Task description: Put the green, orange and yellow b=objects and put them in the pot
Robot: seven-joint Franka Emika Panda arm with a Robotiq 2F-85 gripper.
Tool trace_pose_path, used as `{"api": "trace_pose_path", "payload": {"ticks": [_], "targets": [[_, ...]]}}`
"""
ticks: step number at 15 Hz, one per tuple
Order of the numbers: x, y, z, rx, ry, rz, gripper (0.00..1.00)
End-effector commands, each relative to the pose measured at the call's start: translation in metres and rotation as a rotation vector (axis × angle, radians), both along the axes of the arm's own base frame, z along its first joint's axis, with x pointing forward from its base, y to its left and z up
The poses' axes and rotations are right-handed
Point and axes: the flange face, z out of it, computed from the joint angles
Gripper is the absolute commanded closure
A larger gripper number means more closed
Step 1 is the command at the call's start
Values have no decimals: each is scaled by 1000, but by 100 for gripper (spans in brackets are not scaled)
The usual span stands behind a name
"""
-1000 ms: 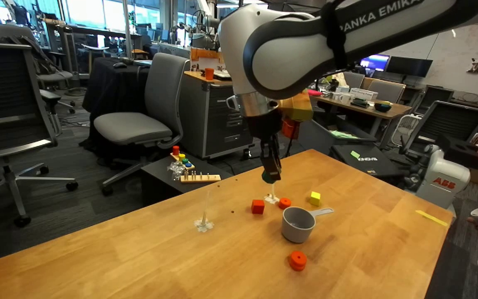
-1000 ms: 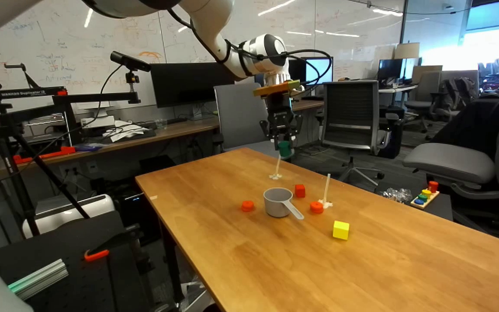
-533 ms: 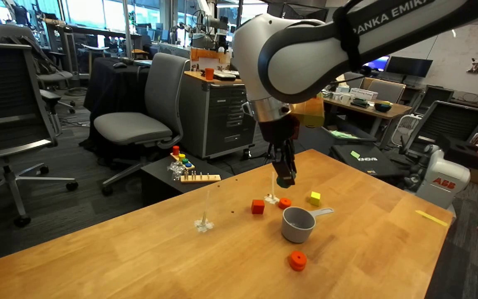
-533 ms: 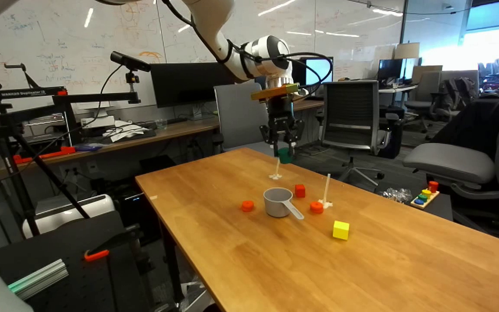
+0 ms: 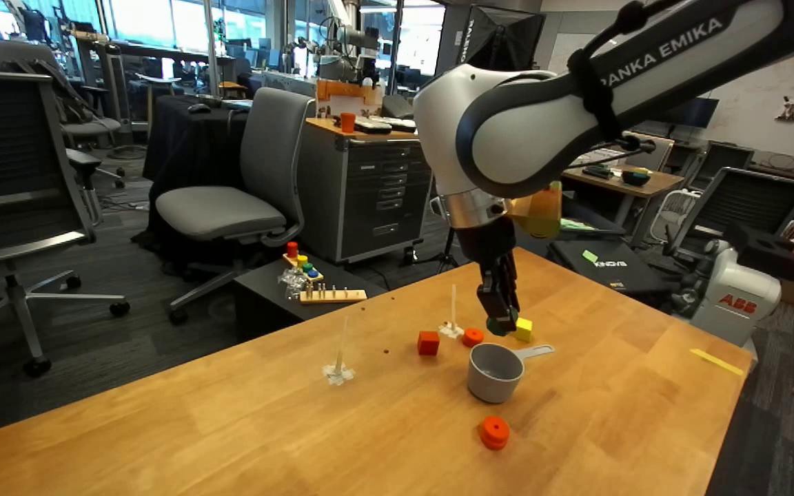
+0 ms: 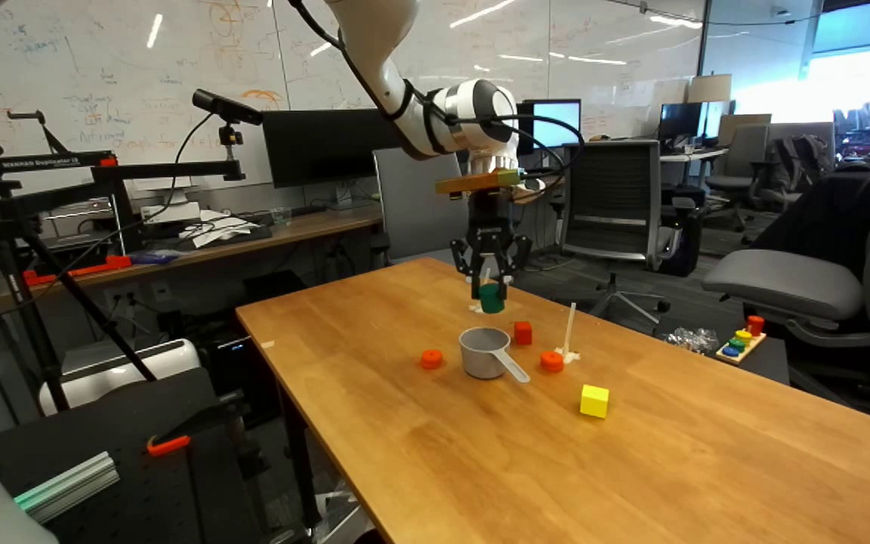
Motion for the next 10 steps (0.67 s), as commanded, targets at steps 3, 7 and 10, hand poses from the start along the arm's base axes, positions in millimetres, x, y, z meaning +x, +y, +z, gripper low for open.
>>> {"api": "trace_pose_path", "payload": {"ticks": [3, 7, 10], "targets": [[-16, -3, -3, 18, 7, -29, 30], [-18, -3, -4, 13, 5, -28, 1], [-13, -2, 2, 0, -12, -23, 0]]}}
